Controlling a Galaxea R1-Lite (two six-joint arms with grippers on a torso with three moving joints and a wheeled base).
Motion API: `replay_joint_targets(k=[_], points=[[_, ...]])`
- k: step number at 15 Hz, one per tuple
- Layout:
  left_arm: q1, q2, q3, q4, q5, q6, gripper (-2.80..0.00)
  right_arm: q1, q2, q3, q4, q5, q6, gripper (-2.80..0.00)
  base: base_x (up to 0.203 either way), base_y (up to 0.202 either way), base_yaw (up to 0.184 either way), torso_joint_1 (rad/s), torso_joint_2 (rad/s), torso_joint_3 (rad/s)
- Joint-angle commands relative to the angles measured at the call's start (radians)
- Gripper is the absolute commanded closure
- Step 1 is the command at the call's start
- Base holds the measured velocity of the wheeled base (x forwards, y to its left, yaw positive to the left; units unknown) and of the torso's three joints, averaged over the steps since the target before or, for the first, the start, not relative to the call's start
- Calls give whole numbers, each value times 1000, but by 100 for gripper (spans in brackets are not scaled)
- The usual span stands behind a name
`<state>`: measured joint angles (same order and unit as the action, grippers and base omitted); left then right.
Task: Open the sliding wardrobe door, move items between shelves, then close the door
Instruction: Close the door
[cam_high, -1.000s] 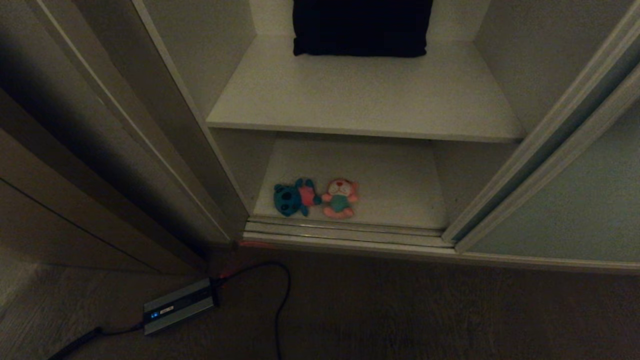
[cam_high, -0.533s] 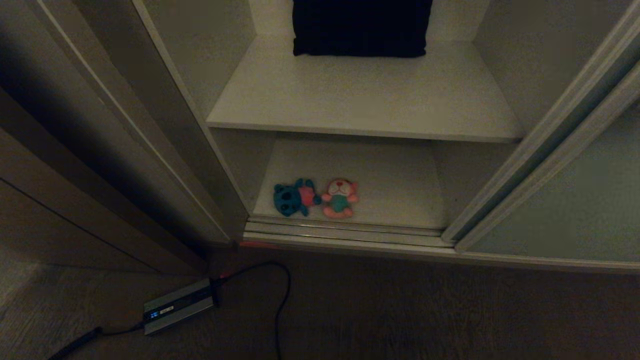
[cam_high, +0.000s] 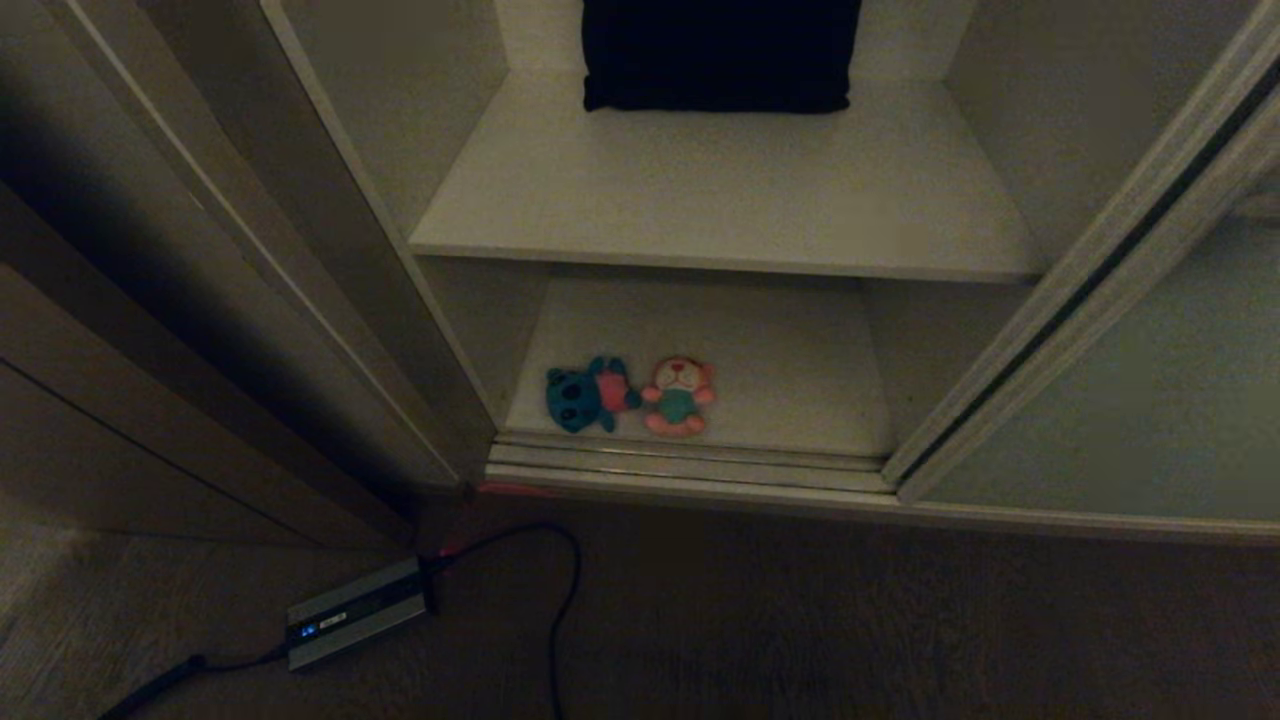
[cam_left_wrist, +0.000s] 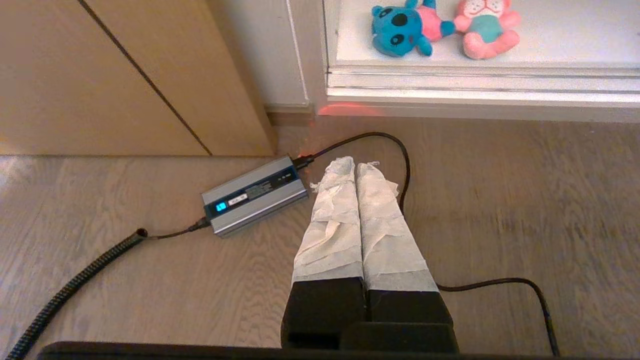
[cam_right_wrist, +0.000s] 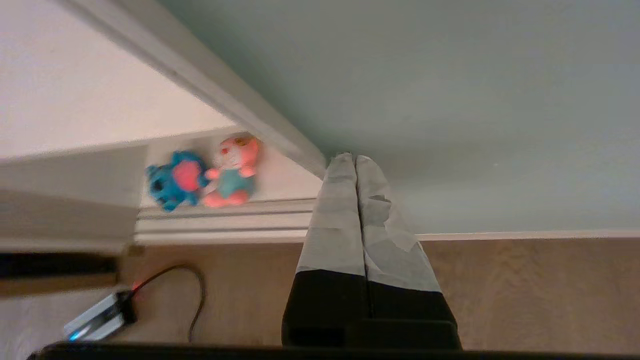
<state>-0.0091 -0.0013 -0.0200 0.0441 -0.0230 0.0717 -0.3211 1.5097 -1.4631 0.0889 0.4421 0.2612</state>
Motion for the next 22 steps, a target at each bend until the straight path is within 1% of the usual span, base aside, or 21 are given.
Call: replay_joint_targets(k=[1, 2, 4, 8, 10, 12, 14, 15, 18, 22], points=[[0, 1, 0, 0, 0, 0, 0, 60, -31, 14, 4, 7, 1, 0, 0, 0, 0, 0, 0, 0], [0, 1, 0, 0, 0, 0, 0, 93, -39, 22, 4, -3, 1, 0, 0, 0, 0, 0, 0, 0], [0, 1, 0, 0, 0, 0, 0, 188, -62, 47, 2, -38, -2, 0, 0, 0, 0, 0, 0, 0], [0, 1, 0, 0, 0, 0, 0, 418, -121, 139, -19, -140, -7, 0, 0, 0, 0, 0, 0, 0], [0, 1, 0, 0, 0, 0, 0, 496, -180, 195, -30, -154, -9, 0, 0, 0, 0, 0, 0, 0], [0, 1, 0, 0, 0, 0, 0, 543, -250, 259, -32, -152, -21, 0, 0, 0, 0, 0, 0, 0], [0, 1, 0, 0, 0, 0, 0, 557, -290, 312, -31, -152, -64, 0, 0, 0, 0, 0, 0, 0], [0, 1, 0, 0, 0, 0, 0, 557, -300, 324, -31, -154, -71, 0, 0, 0, 0, 0, 0, 0], [0, 1, 0, 0, 0, 0, 0, 557, -335, 348, -24, -155, -68, 0, 0, 0, 0, 0, 0, 0], [0, 1, 0, 0, 0, 0, 0, 533, -359, 349, -20, -158, -65, 0, 0, 0, 0, 0, 0, 0]])
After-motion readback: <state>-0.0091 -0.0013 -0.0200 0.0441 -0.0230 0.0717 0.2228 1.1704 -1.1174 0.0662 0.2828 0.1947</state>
